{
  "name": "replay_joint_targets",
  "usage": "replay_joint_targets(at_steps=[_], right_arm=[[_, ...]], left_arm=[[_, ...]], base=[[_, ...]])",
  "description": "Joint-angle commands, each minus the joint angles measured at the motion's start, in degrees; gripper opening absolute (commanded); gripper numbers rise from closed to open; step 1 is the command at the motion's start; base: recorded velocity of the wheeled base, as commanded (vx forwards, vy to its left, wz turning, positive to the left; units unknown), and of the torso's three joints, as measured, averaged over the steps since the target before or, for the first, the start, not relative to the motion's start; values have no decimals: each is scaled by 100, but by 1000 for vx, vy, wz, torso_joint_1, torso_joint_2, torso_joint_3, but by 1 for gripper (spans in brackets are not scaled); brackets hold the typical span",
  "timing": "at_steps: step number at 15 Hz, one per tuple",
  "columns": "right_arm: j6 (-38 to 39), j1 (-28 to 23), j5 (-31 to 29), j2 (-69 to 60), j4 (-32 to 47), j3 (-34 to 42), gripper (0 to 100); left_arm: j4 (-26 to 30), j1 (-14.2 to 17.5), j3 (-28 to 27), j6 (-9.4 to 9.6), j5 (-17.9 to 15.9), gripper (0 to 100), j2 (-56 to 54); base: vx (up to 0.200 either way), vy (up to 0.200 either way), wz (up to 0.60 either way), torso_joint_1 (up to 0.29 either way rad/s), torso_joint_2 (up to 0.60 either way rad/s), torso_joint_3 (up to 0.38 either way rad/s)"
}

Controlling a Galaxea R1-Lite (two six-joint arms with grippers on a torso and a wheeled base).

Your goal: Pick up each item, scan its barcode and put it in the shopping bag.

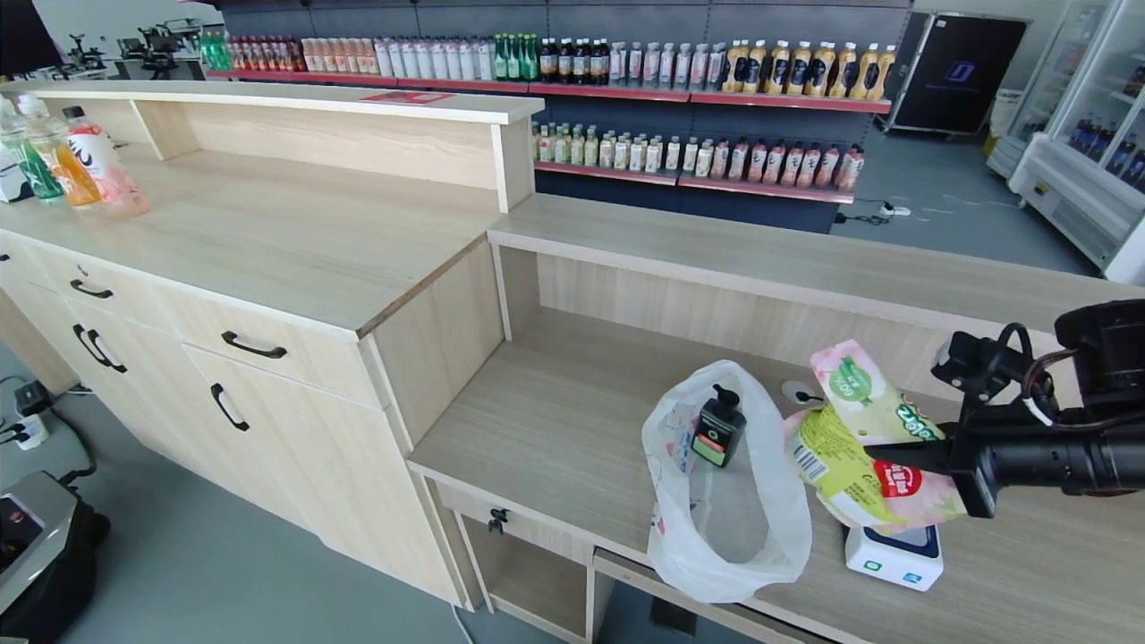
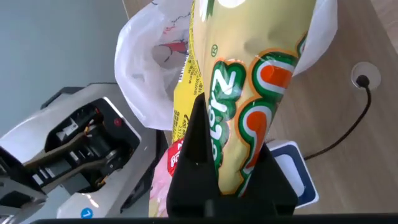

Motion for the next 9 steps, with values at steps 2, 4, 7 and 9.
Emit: replay_joint_targets(at_steps=[2,4,7,9], right_arm=[[-207,-119,197,443,-107,15,0],[-303,-242,891,223,51,111,0],[-1920,-787,1752,152,974,147,0],[-2957,-1103,2271,196,1431,155,0]], left_arm=[[-1,-1,0,-5,0,100,-2],[8,-1,0,4,0,100,-2],[-1,-1,0,4,0,100,-2],[8,-1,0,-5,0,100,-2]], base=[[0,0,0,0,0,0],[0,0,0,0,0,0],[0,0,0,0,0,0],[0,0,0,0,0,0]])
